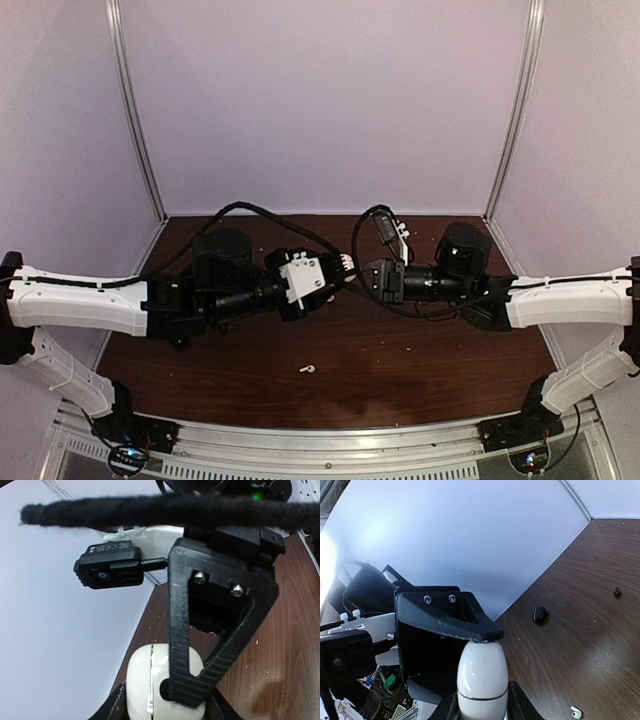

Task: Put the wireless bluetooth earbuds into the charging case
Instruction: Adjust both arms with the charging case.

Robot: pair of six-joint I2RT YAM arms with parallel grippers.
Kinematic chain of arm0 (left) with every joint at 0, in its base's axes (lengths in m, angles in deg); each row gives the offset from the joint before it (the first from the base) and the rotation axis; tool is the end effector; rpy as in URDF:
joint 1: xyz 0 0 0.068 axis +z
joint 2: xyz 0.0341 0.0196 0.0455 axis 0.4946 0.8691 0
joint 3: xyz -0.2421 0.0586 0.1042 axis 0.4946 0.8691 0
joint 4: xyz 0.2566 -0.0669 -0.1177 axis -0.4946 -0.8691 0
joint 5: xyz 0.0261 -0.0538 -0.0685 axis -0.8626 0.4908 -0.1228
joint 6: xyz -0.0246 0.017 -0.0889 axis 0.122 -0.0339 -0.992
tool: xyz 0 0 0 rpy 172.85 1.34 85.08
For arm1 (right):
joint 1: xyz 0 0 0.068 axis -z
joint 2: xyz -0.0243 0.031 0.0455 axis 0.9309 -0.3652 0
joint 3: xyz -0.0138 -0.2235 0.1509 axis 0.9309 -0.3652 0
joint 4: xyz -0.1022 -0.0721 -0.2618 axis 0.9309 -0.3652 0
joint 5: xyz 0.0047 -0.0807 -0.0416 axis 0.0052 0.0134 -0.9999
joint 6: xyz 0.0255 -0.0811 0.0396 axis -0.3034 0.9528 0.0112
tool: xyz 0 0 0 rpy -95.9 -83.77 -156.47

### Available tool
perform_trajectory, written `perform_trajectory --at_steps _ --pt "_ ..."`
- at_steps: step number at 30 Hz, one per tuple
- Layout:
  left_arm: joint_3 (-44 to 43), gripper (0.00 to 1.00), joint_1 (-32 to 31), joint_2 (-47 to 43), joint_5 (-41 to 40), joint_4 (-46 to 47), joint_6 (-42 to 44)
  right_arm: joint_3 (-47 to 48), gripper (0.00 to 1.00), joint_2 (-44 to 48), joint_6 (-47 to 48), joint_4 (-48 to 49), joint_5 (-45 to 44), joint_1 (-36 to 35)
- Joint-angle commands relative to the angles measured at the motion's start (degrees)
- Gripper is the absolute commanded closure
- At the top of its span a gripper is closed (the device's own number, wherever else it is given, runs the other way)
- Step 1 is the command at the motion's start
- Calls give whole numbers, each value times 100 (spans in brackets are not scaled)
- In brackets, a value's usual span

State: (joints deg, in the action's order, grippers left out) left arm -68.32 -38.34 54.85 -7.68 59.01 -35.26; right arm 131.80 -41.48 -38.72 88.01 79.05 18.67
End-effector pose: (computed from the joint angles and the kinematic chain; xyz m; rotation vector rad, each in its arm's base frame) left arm 0.1623 -0.3644 0.2858 1.2484 1.2451 -0.3383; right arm 0.1912 0.3116 0.2627 -0.7324 1.7709 1.7493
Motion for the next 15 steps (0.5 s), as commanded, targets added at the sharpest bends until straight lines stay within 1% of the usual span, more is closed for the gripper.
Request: perform_trajectory --at_steps 1,6,15 --pt "20 58 -15 -129 -259 654 -108 -158 69 -33 -166 317 -38 -41" --pt "28 58 -16 -161 -212 670 -139 -176 69 -81 -276 522 37 -37" --pt "17 59 -18 -154 18 551 -96 -141 68 -49 -306 570 55 -35"
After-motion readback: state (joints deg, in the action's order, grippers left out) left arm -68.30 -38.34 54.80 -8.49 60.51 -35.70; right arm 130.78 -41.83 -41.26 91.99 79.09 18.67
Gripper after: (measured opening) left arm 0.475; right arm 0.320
